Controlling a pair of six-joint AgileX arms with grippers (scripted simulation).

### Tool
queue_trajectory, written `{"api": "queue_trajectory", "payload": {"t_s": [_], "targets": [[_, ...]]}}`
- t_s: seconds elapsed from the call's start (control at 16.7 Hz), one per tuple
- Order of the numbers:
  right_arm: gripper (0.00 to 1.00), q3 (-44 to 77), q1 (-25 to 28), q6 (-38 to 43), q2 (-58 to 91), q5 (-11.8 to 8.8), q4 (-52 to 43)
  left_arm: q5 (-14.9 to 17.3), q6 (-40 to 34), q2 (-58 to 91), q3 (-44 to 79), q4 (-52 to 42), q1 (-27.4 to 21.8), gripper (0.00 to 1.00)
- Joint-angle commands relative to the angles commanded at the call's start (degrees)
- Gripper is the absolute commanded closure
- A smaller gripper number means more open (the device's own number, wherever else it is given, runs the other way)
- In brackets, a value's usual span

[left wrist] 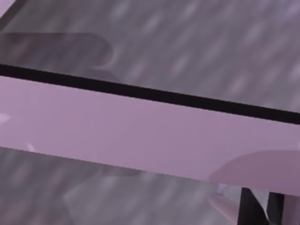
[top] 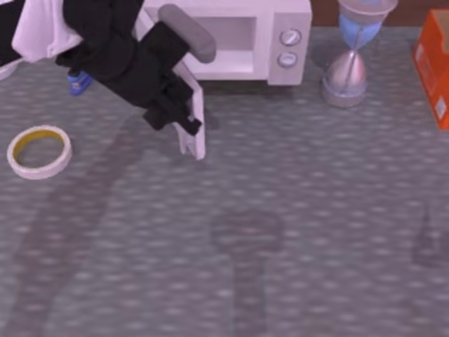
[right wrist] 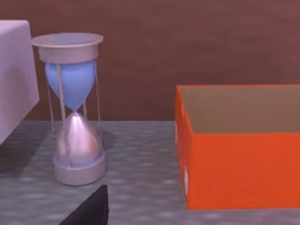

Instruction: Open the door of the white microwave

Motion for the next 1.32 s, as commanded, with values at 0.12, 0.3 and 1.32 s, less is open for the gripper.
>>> {"api": "queue_trajectory", "payload": {"t_s": [0.12,0.3,1.32], "targets": [[0.00,0.00,0.00,0.00,0.00,0.00,0.00,1.41,2.96,-0.56,-0.50,-0.68,1.17,1.00],[0.00,0.00,0.00,0.00,0.00,0.00,0.00,2.15,4.41,-0.85,-0.78,-1.03,1.77,1.00],[0.00,0.00,0.00,0.00,0.00,0.00,0.00,2.15,4.41,-0.85,-0.78,-1.03,1.77,1.00]]}}
